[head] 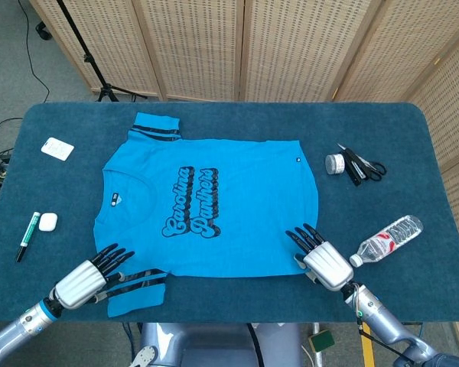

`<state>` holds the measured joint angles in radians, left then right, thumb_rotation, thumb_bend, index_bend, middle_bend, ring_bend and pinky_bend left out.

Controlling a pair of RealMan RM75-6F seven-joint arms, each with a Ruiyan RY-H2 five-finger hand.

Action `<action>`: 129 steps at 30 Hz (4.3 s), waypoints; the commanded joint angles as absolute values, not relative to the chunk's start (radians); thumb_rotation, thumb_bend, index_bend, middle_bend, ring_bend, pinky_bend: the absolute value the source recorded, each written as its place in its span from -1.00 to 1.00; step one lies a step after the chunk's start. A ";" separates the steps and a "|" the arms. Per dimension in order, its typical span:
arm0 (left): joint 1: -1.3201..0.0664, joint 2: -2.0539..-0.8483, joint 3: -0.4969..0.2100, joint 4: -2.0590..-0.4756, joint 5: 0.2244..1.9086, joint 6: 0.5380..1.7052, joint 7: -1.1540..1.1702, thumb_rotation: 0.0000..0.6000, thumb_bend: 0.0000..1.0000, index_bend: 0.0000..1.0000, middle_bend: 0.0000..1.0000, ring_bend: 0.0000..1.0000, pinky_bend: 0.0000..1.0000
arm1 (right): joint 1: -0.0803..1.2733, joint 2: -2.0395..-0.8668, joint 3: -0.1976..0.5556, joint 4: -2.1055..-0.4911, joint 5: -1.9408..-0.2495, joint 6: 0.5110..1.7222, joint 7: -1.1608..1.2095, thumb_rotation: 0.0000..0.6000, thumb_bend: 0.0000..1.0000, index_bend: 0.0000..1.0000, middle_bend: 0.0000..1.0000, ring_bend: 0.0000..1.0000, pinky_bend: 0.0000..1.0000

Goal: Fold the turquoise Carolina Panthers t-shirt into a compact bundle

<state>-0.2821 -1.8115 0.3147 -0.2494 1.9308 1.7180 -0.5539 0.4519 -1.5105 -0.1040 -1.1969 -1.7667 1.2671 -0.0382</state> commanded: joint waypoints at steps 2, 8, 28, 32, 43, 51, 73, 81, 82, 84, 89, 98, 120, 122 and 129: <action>-0.283 -1.811 0.321 -0.252 1.931 1.714 -0.552 1.00 -0.55 -0.09 -1.00 -1.00 -1.00 | 0.452 -1.510 -0.104 -1.198 -1.767 1.268 -0.039 1.00 -0.12 0.31 -0.85 -1.00 -1.00; -0.286 -1.811 0.326 -0.254 1.932 1.709 -0.545 1.00 -0.43 -0.08 -1.00 -1.00 -1.00 | 0.452 -1.509 -0.104 -1.199 -1.767 1.268 -0.038 1.00 -0.12 0.31 -0.85 -1.00 -1.00; -0.304 -1.807 0.327 -0.279 1.921 1.716 -0.545 1.00 -0.21 -0.08 -1.00 -1.00 -1.00 | 0.452 -1.507 -0.103 -1.201 -1.766 1.267 -0.039 1.00 -0.12 0.31 -0.84 -1.00 -1.00; -0.309 -1.807 0.327 -0.286 1.920 1.717 -0.544 1.00 -0.18 -0.07 -1.00 -1.00 -1.00 | 0.452 -1.507 -0.103 -1.202 -1.766 1.267 -0.040 1.00 -0.12 0.31 -0.84 -1.00 -1.00; -0.309 -1.808 0.331 -0.290 1.920 1.706 -0.537 1.00 -0.18 0.03 -1.00 -1.00 -1.00 | 0.451 -1.504 -0.102 -1.206 -1.765 1.269 -0.039 1.00 -0.12 0.31 -0.84 -1.00 -1.00; -0.309 -1.811 0.327 -0.297 1.914 1.709 -0.540 1.00 0.02 0.33 -1.00 -1.00 -1.00 | 0.452 -1.502 -0.101 -1.208 -1.765 1.271 -0.035 1.00 -0.12 0.31 -0.84 -1.00 -1.00; -0.297 -1.780 0.329 -0.332 1.917 1.770 -0.563 1.00 0.26 0.53 -1.00 -1.00 -1.00 | 0.451 -1.486 -0.136 -1.236 -1.818 1.289 -0.043 1.00 -0.12 0.32 -0.83 -1.00 -1.00; -0.283 -1.745 0.361 -0.374 1.957 1.837 -0.548 1.00 0.27 0.54 -1.00 -1.00 -1.00 | 0.455 -1.433 -0.184 -1.284 -1.881 1.321 0.025 1.00 -0.12 0.33 -0.82 -1.00 -1.00; -0.282 -1.743 0.364 -0.376 1.960 1.840 -0.547 1.00 0.27 0.54 -1.00 -1.00 -1.00 | 0.455 -1.430 -0.188 -1.286 -1.886 1.324 0.029 1.00 -0.12 0.33 -0.82 -1.00 -1.00; -0.278 -1.738 0.370 -0.382 1.967 1.847 -0.546 1.00 0.27 0.54 -1.00 -1.00 -1.00 | 0.453 -1.424 -0.197 -1.289 -1.898 1.332 0.034 1.00 -0.12 0.33 -0.82 -1.00 -1.00; -0.257 -1.720 0.396 -0.387 1.998 1.895 -0.534 1.00 0.27 0.55 -1.00 -1.00 -1.00 | 0.431 -1.409 -0.241 -1.291 -1.961 1.383 0.033 1.00 -0.12 0.33 -0.82 -1.00 -1.00; -0.221 -1.694 0.431 -0.378 2.040 1.965 -0.512 1.00 0.27 0.55 -1.00 -1.00 -1.00 | 0.391 -1.400 -0.297 -1.272 -2.044 1.459 0.029 1.00 -0.12 0.33 -0.82 -1.00 -1.00; -0.165 -1.739 0.478 -0.327 2.093 1.999 -0.530 1.00 0.27 0.56 -1.00 -1.00 -1.00 | 0.333 -1.411 -0.333 -1.221 -2.112 1.531 0.024 1.00 -0.12 0.33 -0.82 -1.00 -1.00; -0.163 -1.740 0.481 -0.326 2.096 2.004 -0.533 1.00 0.27 0.56 -1.00 -1.00 -1.00 | 0.330 -1.410 -0.334 -1.219 -2.113 1.536 0.029 1.00 -0.12 0.33 -0.82 -1.00 -1.00; -0.152 -1.738 0.495 -0.315 2.110 2.024 -0.539 1.00 0.27 0.56 -1.00 -1.00 -1.00 | 0.320 -1.405 -0.345 -1.214 -2.138 1.558 0.032 1.00 -0.12 0.33 -0.82 -1.00 -1.00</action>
